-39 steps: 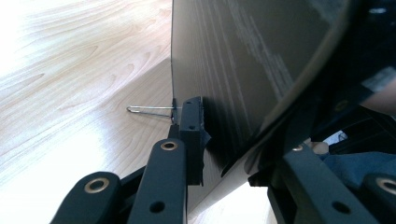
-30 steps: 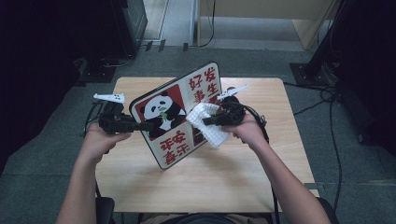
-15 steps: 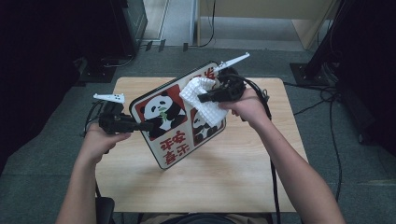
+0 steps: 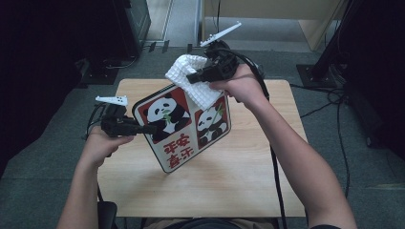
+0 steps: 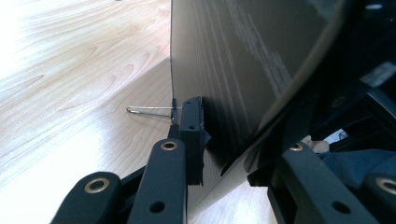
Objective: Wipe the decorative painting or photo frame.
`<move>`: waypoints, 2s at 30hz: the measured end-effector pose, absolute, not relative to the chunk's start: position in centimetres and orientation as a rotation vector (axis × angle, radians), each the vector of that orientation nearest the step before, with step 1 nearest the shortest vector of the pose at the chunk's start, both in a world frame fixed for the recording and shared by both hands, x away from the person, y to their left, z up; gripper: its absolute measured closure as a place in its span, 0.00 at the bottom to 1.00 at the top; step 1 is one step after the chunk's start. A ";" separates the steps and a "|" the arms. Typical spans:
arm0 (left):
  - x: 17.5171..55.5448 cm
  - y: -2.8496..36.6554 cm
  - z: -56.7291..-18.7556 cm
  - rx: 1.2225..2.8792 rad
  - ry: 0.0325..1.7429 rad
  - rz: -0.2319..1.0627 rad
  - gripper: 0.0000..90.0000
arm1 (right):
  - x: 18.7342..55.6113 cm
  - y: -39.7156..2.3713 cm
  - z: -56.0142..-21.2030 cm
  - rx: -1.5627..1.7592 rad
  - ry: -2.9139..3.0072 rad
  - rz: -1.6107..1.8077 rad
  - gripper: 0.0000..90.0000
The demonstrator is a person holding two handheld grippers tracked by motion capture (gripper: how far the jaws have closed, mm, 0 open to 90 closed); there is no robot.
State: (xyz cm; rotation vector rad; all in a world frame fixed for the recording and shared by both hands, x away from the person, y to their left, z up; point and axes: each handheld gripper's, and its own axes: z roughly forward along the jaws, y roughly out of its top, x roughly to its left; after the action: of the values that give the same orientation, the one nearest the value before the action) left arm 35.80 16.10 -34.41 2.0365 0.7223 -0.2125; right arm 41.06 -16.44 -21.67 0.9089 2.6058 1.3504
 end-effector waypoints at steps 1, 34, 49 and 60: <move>35.8 16.1 -34.4 2.036 0.722 -0.213 0.82 | 41.1 -16.1 -21.6 0.903 2.609 1.348 0.89; 35.9 16.2 -34.5 2.040 0.711 -0.216 0.82 | 41.7 -15.3 -26.2 0.914 2.663 1.340 0.89; 35.9 16.2 -34.5 2.038 0.712 -0.220 0.82 | 41.5 -15.9 -28.3 0.924 2.681 1.332 0.88; 35.9 16.3 -34.5 2.040 0.713 -0.223 0.82 | 41.2 -16.4 -30.2 0.945 2.693 1.324 0.88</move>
State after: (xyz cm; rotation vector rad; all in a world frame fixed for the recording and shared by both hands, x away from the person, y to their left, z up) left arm 35.90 16.25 -34.49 2.0405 0.7135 -0.2233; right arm 41.19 -16.36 -30.18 0.9446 2.6926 1.3240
